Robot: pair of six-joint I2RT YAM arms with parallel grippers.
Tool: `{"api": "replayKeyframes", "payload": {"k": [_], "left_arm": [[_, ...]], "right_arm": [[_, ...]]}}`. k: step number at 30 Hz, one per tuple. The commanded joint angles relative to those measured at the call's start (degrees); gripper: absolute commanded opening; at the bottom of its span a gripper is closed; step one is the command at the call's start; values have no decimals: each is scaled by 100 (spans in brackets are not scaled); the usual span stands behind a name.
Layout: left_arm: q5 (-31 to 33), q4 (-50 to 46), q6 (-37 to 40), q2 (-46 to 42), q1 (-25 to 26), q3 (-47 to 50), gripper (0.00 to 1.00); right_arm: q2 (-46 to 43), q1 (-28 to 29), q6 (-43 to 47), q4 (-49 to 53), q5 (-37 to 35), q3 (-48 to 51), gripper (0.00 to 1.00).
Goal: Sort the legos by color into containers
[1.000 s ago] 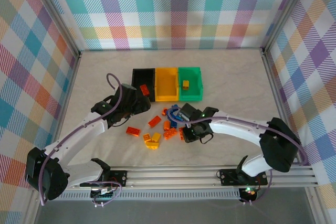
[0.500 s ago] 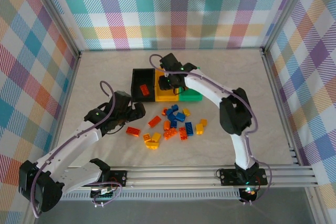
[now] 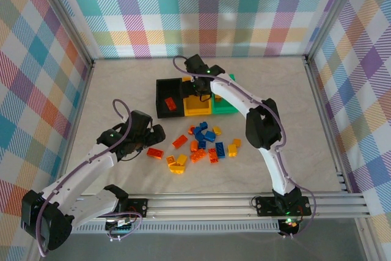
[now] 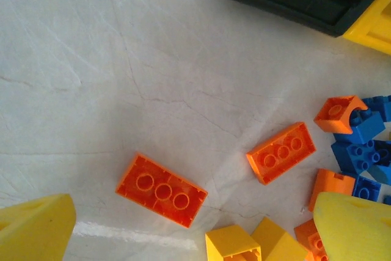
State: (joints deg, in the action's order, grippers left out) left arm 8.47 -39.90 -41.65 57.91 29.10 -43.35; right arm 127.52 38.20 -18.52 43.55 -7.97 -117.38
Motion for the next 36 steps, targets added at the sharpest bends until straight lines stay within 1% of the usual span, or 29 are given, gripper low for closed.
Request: {"api": "replayKeyframes", "payload": {"k": [1, 2, 4, 7, 9, 14, 17, 23, 25, 26, 29, 31, 36], "left_arm": [[-503, 287, -687, 150, -45, 385, 100], [-661, 518, -790, 235, -45, 533, 100], [-673, 727, -810, 502, -36, 641, 100], [-487, 846, -378, 1106, -18, 504, 100], [-450, 957, -96, 1492, 75, 377, 100], [-208, 935, -14, 1935, 236, 257, 99], [-175, 883, 16, 2138, 254, 279, 93], [-305, 1037, 41, 2426, 254, 319, 71], [-238, 1005, 67, 2439, 254, 304, 68], [-202, 994, 99, 2429, 254, 292, 65], [-210, 984, 139, 2397, 254, 284, 60], [-240, 992, 136, 2375, 254, 284, 54], [-240, 831, 145, 2189, 254, 165, 50]], "right_arm": [[-933, 134, -12, -283, -13, 751, 78], [-1161, 152, -64, -426, -5, 1081, 78], [-1525, 162, -169, -679, 39, 1666, 78], [-2044, 162, -310, -1022, 115, 2459, 78], [-2295, 161, -348, -1122, 133, 2808, 78], [-2752, 155, -378, -1291, 11, 3390, 79], [-2901, 150, -388, -1353, 0, 3575, 79], [-3004, 127, -398, -1443, -21, 3769, 79], [-3031, 111, -406, -1465, -12, 3810, 79], [-3032, 110, -400, -1469, -15, 3832, 79], [-3066, 93, -418, -1495, -14, 3888, 79], [-3076, 84, -423, -1506, -16, 3921, 79], [-3128, 74, -437, -1507, 1, 3964, 79]]}}
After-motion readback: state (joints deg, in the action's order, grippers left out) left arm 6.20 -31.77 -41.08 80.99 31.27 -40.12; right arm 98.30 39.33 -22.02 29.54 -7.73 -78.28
